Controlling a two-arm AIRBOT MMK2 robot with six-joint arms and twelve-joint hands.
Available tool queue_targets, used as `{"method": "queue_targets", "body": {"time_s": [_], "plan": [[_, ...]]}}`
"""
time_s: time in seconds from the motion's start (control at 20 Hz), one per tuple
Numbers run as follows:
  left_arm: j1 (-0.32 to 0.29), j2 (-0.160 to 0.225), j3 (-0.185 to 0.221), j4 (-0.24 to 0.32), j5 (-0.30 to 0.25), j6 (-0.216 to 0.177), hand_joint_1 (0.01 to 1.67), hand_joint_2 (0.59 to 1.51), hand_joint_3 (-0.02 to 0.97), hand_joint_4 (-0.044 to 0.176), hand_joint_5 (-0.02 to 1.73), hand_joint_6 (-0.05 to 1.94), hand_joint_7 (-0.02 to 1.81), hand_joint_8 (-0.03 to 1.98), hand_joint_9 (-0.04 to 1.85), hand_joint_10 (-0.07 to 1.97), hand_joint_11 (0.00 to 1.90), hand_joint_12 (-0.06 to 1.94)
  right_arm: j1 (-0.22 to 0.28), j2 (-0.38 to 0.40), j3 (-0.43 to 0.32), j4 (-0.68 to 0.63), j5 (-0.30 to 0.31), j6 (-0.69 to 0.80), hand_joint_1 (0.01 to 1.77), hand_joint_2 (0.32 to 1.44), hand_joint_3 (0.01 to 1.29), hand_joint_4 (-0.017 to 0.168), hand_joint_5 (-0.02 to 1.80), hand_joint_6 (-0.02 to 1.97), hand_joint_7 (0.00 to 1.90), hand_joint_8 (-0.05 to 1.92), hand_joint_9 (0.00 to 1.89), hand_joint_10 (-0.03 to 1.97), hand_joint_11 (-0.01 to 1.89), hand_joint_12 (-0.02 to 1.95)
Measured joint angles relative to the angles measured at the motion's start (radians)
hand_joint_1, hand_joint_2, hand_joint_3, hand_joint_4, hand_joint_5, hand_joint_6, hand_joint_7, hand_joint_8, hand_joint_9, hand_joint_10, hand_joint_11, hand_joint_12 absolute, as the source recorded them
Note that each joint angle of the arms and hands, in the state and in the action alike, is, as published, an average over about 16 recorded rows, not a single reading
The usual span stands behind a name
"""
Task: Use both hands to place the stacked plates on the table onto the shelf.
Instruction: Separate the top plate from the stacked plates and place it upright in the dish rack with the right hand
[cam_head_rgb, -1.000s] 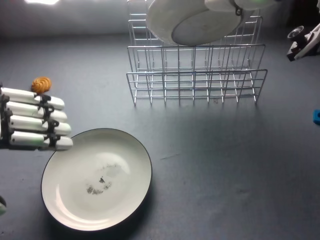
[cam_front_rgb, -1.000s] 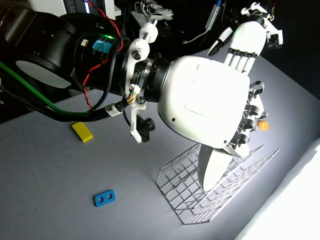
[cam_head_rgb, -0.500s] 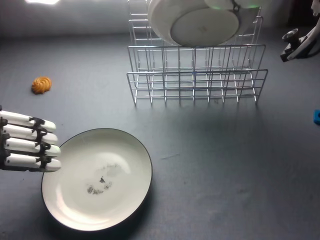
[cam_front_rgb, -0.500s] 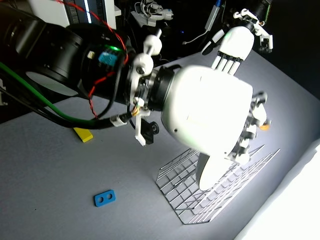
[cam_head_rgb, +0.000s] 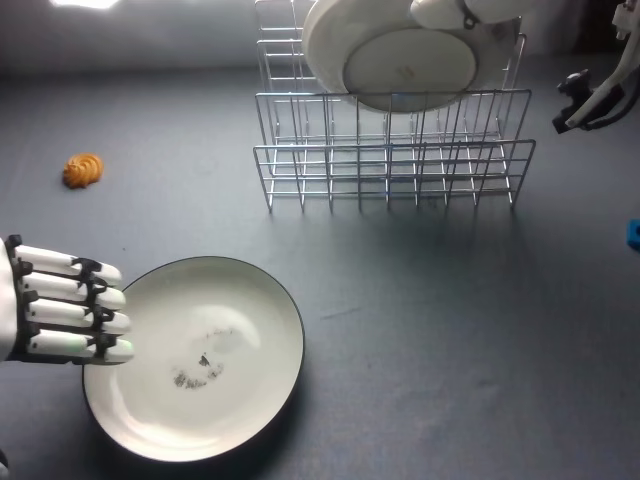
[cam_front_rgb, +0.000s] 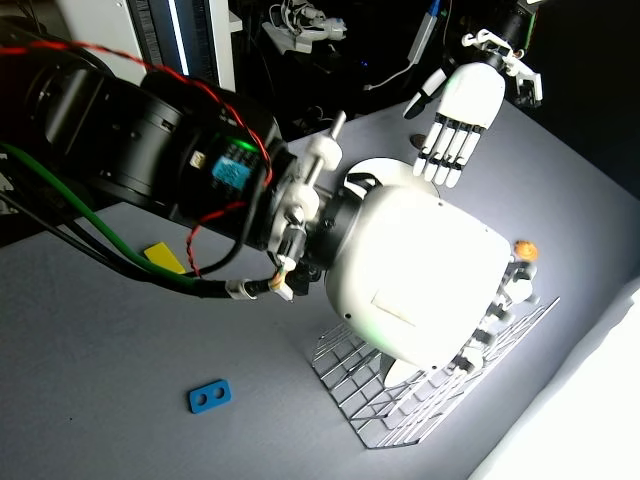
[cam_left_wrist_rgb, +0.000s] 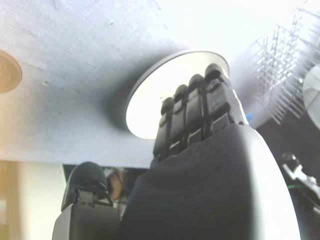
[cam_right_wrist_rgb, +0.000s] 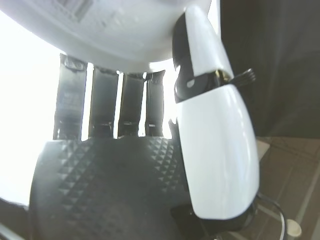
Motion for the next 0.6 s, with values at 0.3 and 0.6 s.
{"method": "queue_targets", "body": {"time_s": [0.3,0.6], "plan": [[0.012,-0.004,-0.027,-0.012,0.047,-0.001,0.02,1.14,0.009,-0.003,0.06,0.02,0.05,0.0,0.04,0.01,0.02,0.02,-0.02,-0.02,0.03,0.029,-0.012,-0.002,1.2,1.08,0.01,-0.01,0.77,1.08,1.03,1.03,1.12,0.62,0.86,1.19],[0.03,-0.011,-0.044,-0.032,0.102,-0.002,0.02,1.133,0.009,-0.003,0.06,0.01,0.05,0.0,0.04,0.01,0.02,0.02,-0.049,-0.038,0.056,0.043,-0.005,-0.002,1.2,1.08,0.01,-0.01,0.77,1.09,1.03,0.98,1.15,0.48,0.87,1.14]]}}
